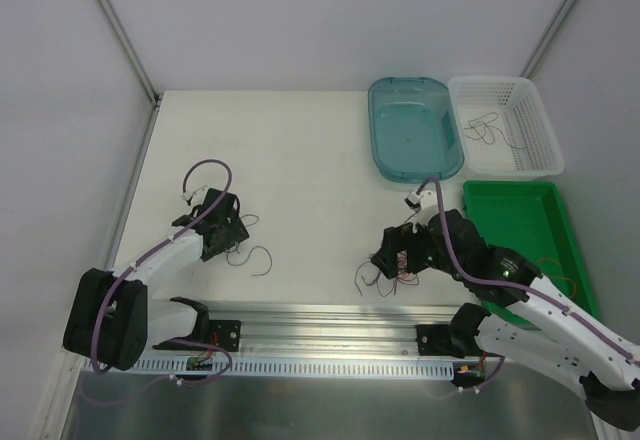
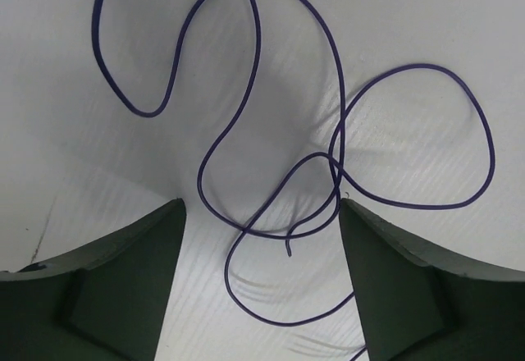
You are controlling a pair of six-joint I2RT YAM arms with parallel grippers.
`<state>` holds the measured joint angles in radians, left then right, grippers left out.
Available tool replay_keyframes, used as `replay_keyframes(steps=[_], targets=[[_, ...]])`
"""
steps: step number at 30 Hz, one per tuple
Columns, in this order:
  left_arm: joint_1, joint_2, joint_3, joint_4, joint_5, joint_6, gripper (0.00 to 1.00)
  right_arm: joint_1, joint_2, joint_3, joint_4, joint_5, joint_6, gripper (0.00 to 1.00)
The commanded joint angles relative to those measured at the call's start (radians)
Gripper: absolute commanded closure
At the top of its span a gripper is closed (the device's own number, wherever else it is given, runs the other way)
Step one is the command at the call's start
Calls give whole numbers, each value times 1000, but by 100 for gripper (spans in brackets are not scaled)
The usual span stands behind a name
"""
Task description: Untangle the cables
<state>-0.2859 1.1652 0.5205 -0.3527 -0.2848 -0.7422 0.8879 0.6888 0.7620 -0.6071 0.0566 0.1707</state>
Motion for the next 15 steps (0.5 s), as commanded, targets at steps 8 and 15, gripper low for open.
replay_keyframes(steps=[8,15], targets=[[8,128,64,63,71,15,86,5,-115,22,-83,185,-25,3],[-4,166,203,89,189,95,100,5,-208,14,-149,371,-2,3]])
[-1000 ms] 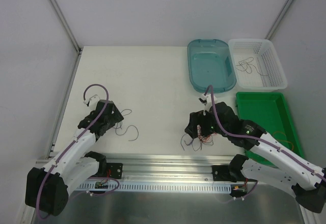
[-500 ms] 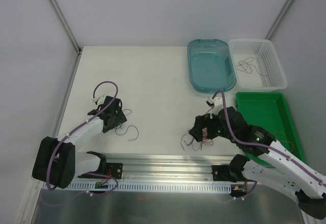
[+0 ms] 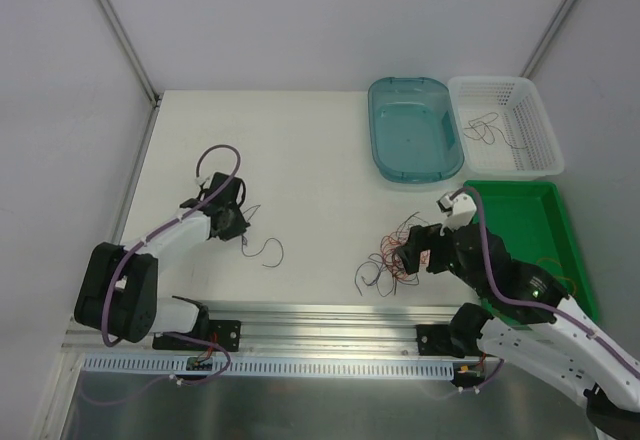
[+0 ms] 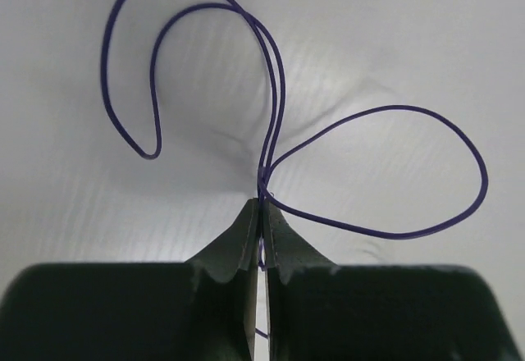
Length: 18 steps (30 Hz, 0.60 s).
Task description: Untangle the cables
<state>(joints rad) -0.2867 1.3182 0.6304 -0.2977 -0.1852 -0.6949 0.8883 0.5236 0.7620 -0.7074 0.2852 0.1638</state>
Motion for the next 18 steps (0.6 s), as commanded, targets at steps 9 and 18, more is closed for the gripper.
replay_keyframes(steps=[9,18], targets=[[-112,154,495,37,257,80,100,5,-233,-32,-81,307,-18,3],[-293,193,684,34,426,123,100,4,-31,17,173,-89,-78,3]])
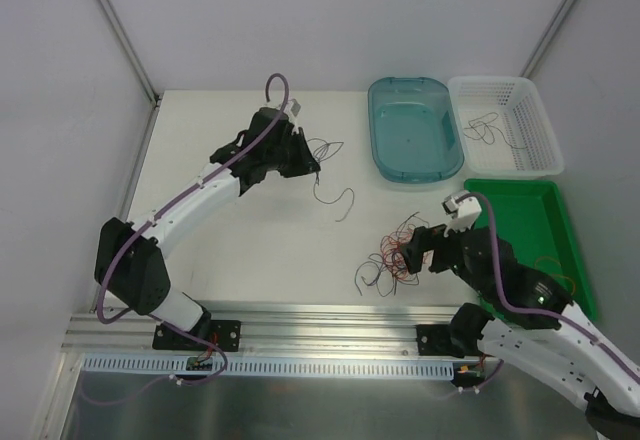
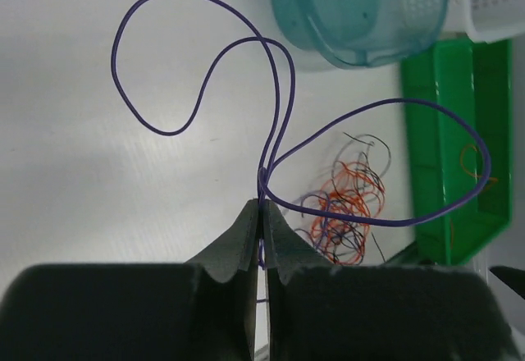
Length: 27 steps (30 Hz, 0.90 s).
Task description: Untangle the cables
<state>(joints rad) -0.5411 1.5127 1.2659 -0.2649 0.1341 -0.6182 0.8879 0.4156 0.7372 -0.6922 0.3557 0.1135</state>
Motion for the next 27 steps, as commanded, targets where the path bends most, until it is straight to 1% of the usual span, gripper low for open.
replay_keyframes(steps=[1,4,6,8,9,10,12,15,18,20,22,25,27], targets=[[-51,-15,53,4,122,55,100,3,124,62,183,-175,-23,3],[-95,-42,58,6,183,80,100,-7,199,96,287,-228,-2,3],[-117,-49,61,7,234,98,100,-32,259,108,371,-271,50,3],[-143,-68,55,10,251,129,100,-58,297,108,465,-305,116,2],[-151,-86,44,12,257,139,100,-87,308,105,499,-317,194,2],[-164,-97,37,13,259,161,100,-99,316,99,528,-326,228,2],[-174,-117,18,21,263,178,100,-128,342,77,598,-316,320,2],[-183,-163,-37,62,277,187,100,-156,386,56,687,-346,380,1],[-191,-189,-72,125,309,187,100,-158,429,36,758,-327,432,1],[-200,-200,-89,142,323,186,100,-165,439,13,840,-322,454,1],[-206,-210,-111,161,326,186,100,-165,457,1,878,-320,469,1],[-218,-223,-132,190,329,187,100,-165,508,27,902,-346,474,3],[-226,-227,-141,211,335,192,100,-164,528,24,924,-394,482,4]])
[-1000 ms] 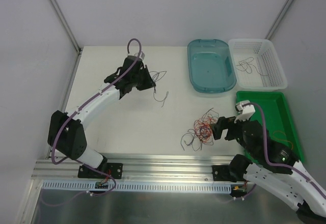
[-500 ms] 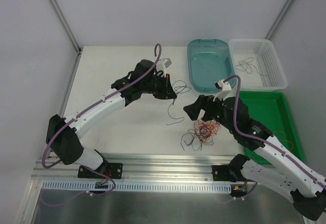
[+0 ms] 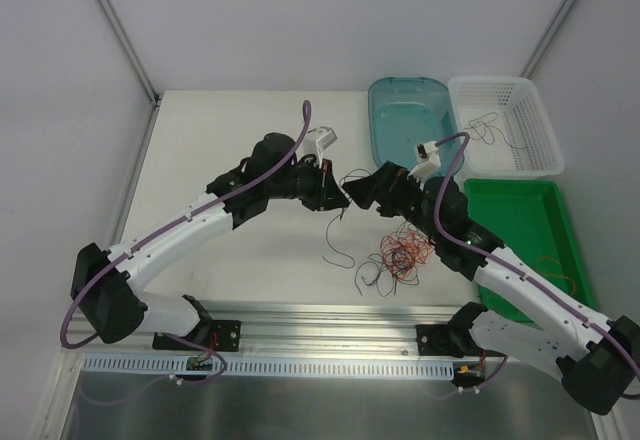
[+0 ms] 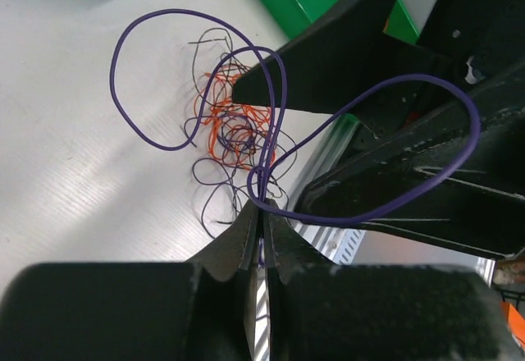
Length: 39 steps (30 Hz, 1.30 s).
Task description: Untangle the cables
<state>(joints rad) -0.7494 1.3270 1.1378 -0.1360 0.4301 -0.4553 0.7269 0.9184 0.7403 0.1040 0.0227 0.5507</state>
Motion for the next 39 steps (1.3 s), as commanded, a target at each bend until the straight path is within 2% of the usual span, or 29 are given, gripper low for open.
replay_keyframes(steps=[1,4,8,9,11,12,14,15,18,19,21,22,26,27,29,31,33,37,39], targets=[[-21,-43,-13,91,42,36,100,-3,34,18,131,-67,49,4],[-30,-52,-30,121,50,44,100,-3,56,10,134,-70,49,11],[-31,-68,-55,133,36,49,100,-3,76,-1,146,-86,58,34],[-31,-74,-64,133,30,47,100,-3,77,1,146,-89,55,49],[-31,-78,-73,134,22,49,100,-4,73,4,137,-87,49,68],[-31,-86,-82,133,15,50,100,-4,66,7,128,-87,34,87],[-31,-92,-96,133,-25,46,100,-4,57,31,80,-75,14,99],[-31,-101,-108,133,-36,43,96,-6,47,45,59,-66,-4,99],[-27,-123,-124,134,-76,32,72,-14,33,114,-52,-30,-90,99],[-22,-129,-127,133,-79,30,56,-18,30,135,-99,20,-144,99],[2,-152,-138,128,-77,20,41,-40,36,218,-176,48,-201,99],[15,-163,-141,118,-73,18,28,-49,49,255,-238,80,-233,99],[122,-245,-193,17,-22,20,9,-128,120,421,-354,144,-409,99],[183,-258,-203,-9,-18,30,6,-148,135,454,-363,158,-437,99],[238,-290,-236,-107,-19,50,1,-202,193,539,-368,180,-506,99],[304,-308,-260,-173,-53,96,1,-257,247,629,-368,181,-543,99],[323,-336,-302,-235,-135,147,1,-288,327,681,-348,181,-596,99],[326,-383,-406,-255,-259,193,1,-374,483,803,-316,163,-646,98],[326,-400,-438,-264,-267,195,1,-397,584,849,-291,184,-672,98]])
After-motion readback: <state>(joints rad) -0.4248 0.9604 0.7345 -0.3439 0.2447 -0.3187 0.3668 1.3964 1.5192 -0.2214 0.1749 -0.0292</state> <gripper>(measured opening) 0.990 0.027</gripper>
